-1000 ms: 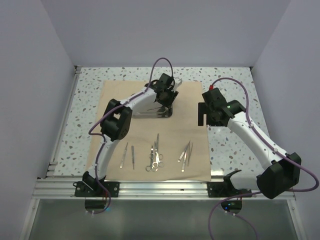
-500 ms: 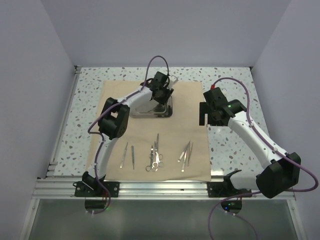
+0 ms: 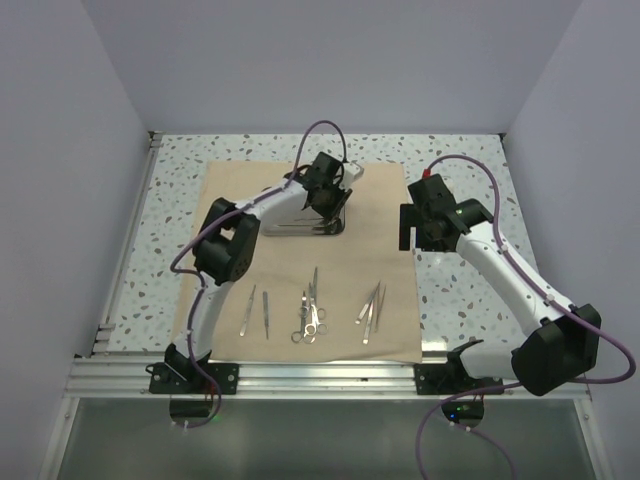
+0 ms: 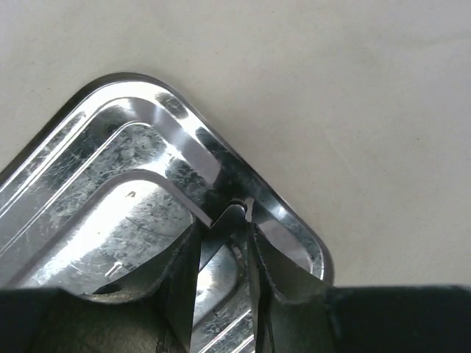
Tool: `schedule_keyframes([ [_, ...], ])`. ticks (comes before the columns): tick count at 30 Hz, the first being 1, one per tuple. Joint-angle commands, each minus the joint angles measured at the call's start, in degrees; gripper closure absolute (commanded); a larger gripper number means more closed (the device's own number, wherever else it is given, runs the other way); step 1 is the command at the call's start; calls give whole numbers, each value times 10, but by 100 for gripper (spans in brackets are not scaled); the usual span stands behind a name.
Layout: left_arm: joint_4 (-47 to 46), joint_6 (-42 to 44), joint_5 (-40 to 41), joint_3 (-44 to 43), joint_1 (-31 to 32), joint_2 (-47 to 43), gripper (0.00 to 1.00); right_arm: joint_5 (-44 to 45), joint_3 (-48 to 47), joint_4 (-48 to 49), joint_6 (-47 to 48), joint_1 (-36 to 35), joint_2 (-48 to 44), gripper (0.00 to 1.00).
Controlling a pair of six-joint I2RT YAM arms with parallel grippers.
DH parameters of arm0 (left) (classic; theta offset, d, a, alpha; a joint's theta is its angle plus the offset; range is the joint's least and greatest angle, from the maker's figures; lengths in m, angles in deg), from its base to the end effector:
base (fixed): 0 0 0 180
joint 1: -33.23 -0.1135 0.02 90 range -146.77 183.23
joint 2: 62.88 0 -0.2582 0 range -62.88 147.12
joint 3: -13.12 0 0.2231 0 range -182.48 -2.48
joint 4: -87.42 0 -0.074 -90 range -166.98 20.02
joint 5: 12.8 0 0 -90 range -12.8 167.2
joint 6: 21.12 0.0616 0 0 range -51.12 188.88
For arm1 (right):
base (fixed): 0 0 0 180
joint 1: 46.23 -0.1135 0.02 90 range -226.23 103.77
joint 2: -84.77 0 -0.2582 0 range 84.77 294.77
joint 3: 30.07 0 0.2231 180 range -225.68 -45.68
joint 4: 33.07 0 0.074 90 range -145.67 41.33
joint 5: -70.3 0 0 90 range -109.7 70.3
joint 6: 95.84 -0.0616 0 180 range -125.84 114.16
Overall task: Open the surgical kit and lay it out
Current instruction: Pick up the medical item from the container.
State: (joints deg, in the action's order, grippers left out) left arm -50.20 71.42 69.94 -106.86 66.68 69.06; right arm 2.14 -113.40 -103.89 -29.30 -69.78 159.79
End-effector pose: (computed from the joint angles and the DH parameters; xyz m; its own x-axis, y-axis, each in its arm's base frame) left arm 0.4042 -0.2764 0.1496 -0.6503 0.4823 -0.5870 0.6377 0.7664 -0.0767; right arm 0.2242 0.0727 0.2788 -0.8310 0.0409 -0.5548 0.1279 0.9846 -0.1190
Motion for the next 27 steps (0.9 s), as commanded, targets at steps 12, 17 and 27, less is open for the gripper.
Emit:
schedule_keyframes([
  [12,159,-48,64,23,39,81,74,-5,12,17,9,10,-16,2],
  [17,174,-52,99,46,38,82,69,-9,22,21,8,13,-22,2],
  [27,201,-71,202,82,40,102,76,-8,18,20,12,16,-18,2],
])
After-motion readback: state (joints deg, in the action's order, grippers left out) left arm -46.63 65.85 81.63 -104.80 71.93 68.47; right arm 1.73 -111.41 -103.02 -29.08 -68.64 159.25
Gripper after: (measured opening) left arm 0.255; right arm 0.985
